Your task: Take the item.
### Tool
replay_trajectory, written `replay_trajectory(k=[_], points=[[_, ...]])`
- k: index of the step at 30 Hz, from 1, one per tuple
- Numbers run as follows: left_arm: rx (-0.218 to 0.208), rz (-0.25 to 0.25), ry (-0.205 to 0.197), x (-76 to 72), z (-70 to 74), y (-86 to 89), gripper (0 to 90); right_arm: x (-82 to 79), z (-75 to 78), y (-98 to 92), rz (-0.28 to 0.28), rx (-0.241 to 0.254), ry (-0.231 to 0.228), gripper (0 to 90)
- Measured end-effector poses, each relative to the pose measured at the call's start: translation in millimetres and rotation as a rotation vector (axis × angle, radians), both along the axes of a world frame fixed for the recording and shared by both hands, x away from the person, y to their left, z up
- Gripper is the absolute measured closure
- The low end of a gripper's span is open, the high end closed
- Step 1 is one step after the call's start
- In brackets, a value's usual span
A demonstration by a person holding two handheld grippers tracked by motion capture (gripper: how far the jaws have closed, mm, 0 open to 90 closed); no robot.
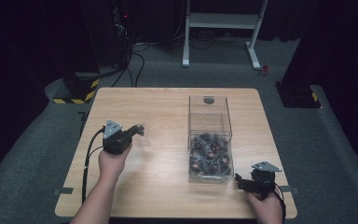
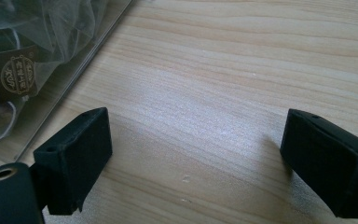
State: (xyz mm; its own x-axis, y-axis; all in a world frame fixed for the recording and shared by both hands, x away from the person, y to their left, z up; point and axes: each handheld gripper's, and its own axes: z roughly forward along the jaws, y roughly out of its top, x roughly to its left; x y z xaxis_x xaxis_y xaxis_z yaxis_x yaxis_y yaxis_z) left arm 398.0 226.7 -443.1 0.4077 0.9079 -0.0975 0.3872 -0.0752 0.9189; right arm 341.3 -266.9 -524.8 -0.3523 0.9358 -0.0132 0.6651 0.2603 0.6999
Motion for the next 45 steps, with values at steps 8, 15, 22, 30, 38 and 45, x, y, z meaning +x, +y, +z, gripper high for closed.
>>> replay_trajectory(k=[8, 15, 22, 30, 38, 45], points=[[0.02, 0.003, 0.018, 2.5, -4.4, -1.8, 90.0, 0.0, 0.0, 0.0, 0.0, 0.0, 0.0, 8.8], [0.025, 0.006, 0.037, 4.3, -8.7, -1.8, 90.0, 0.0, 0.0, 0.0, 0.0, 0.0, 0.0, 8.8], [0.004, -0.006, 0.061, 6.7, -9.5, -1.2, 72.9, 0.0, 0.0, 0.0, 0.0, 0.0, 0.0, 8.7], [0.009, -0.017, 0.054, 6.3, -7.2, -4.2, 57.4, 0.0, 0.0, 0.0, 0.0, 0.0, 0.0, 8.8], [0.017, -0.017, 0.05, 4.9, -6.5, -5.7, 53.0, -0.2, 0.0, 0.1, 0.0, 0.001, 0.001, 8.8], [0.017, -0.018, 0.054, 4.9, -6.1, -5.7, 51.3, -0.2, 0.1, 0.2, 0.0, 0.002, 0.002, 8.8]])
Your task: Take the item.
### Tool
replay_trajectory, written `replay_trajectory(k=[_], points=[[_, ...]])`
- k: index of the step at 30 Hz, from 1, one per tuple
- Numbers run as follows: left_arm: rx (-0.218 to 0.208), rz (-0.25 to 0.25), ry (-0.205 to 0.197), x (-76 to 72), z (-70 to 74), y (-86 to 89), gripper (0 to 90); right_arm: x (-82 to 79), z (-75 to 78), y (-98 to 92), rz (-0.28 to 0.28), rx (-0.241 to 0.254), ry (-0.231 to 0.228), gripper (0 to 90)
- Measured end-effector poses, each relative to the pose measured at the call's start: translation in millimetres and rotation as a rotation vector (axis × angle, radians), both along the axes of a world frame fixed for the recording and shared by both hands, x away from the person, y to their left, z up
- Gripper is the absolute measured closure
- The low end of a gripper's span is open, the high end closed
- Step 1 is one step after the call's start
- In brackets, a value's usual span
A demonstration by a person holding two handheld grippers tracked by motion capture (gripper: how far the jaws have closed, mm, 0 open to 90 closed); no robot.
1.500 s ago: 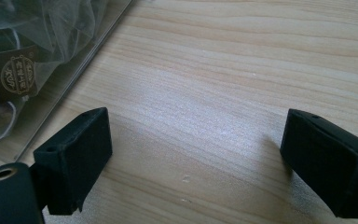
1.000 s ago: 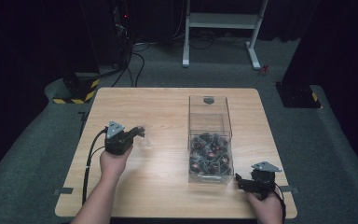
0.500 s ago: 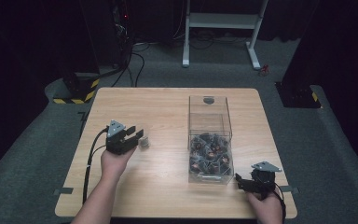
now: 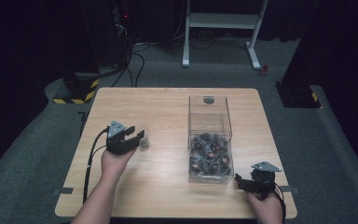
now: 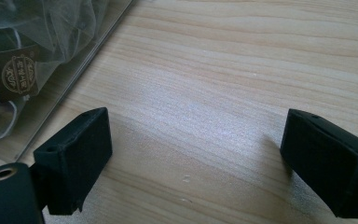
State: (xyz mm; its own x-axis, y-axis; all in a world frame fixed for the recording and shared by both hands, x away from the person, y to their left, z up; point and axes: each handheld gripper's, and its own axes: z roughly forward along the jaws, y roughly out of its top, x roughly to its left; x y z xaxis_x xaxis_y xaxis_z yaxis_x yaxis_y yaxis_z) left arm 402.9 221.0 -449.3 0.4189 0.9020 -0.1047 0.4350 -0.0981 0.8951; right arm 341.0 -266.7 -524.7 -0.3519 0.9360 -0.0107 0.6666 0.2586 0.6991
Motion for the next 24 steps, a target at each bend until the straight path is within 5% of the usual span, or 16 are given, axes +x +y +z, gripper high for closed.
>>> replay_trajectory(k=[24], points=[[0.024, -0.006, -0.001, -14.2, 5.7, 6.3, 41.6, -0.1, 0.0, 0.0, 0.0, 0.0, 0.0, 8.8]])
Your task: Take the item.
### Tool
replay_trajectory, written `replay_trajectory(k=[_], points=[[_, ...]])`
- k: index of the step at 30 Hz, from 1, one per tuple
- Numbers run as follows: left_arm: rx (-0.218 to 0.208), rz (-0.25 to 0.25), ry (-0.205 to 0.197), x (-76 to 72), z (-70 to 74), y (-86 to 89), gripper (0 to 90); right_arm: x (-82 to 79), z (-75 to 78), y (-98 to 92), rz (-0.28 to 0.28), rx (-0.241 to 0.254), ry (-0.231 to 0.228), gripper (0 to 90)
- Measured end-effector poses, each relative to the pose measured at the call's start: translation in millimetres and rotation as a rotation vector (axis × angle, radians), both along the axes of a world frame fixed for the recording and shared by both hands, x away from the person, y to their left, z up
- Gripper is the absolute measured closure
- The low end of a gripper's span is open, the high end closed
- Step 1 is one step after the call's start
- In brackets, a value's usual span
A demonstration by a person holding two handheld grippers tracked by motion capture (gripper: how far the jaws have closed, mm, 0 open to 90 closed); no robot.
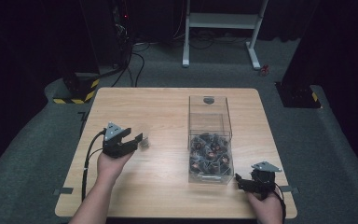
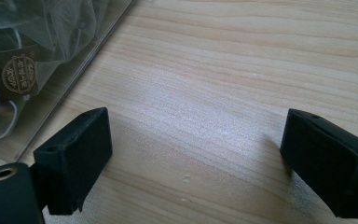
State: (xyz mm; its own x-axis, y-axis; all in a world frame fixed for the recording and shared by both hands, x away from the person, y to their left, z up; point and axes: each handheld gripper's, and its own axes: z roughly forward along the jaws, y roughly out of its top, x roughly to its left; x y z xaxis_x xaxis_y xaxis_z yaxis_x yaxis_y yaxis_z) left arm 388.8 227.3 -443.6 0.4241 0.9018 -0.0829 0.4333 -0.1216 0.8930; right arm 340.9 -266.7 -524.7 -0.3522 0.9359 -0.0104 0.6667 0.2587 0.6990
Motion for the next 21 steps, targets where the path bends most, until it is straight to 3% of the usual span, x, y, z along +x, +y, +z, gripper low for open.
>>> replay_trajectory(k=[21], points=[[0.021, -0.022, 0.018, -29.0, -17.8, 23.1, 35.3, 0.1, 0.0, -0.1, 0.002, -0.001, -0.001, 8.8]])
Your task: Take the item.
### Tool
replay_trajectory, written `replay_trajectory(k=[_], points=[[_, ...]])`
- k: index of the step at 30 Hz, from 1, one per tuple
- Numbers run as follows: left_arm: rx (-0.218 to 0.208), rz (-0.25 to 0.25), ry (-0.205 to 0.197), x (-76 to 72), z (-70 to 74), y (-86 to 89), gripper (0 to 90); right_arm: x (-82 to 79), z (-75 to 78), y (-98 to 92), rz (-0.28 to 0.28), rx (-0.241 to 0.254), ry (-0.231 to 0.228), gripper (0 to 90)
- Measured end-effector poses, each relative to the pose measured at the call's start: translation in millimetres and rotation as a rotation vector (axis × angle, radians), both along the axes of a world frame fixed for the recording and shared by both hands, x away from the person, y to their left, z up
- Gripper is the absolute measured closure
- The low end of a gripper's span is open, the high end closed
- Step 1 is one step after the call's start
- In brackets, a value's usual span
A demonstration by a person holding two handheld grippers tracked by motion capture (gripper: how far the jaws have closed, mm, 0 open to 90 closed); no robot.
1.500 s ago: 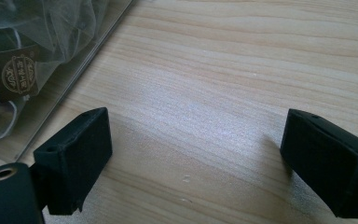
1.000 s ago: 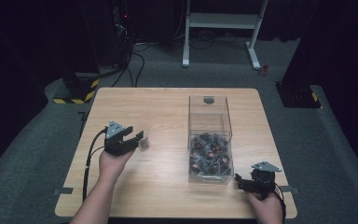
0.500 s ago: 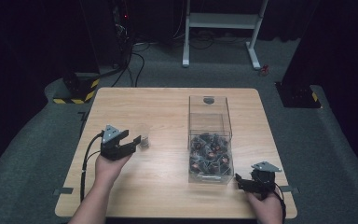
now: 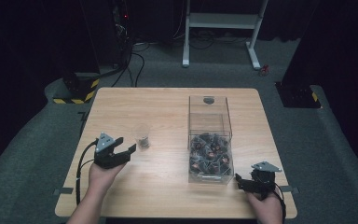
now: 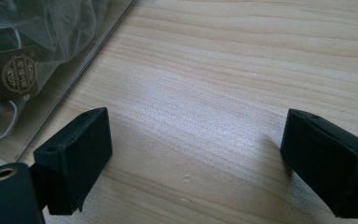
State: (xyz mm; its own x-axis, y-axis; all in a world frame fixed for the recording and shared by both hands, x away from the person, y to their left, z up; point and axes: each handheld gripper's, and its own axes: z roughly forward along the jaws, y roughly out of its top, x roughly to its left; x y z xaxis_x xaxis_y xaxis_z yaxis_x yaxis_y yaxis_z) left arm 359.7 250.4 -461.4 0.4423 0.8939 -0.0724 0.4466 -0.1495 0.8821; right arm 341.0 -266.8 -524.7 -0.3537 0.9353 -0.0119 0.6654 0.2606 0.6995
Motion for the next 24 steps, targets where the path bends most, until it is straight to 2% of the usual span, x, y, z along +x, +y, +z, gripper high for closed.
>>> replay_trajectory(k=[10, 18, 24], points=[[0.02, -0.029, 0.038, -14.0, -17.4, 9.1, 33.1, 0.0, 0.1, -0.1, 0.001, -0.001, 0.001, 8.8], [0.071, -0.046, 0.082, -26.1, -36.8, 10.7, 30.8, 0.0, 0.0, 0.0, 0.0, -0.001, 0.0, 8.8], [0.105, -0.058, 0.123, -32.4, -53.0, 10.8, 24.1, -0.1, 0.2, 0.0, 0.001, -0.002, 0.001, 8.9]])
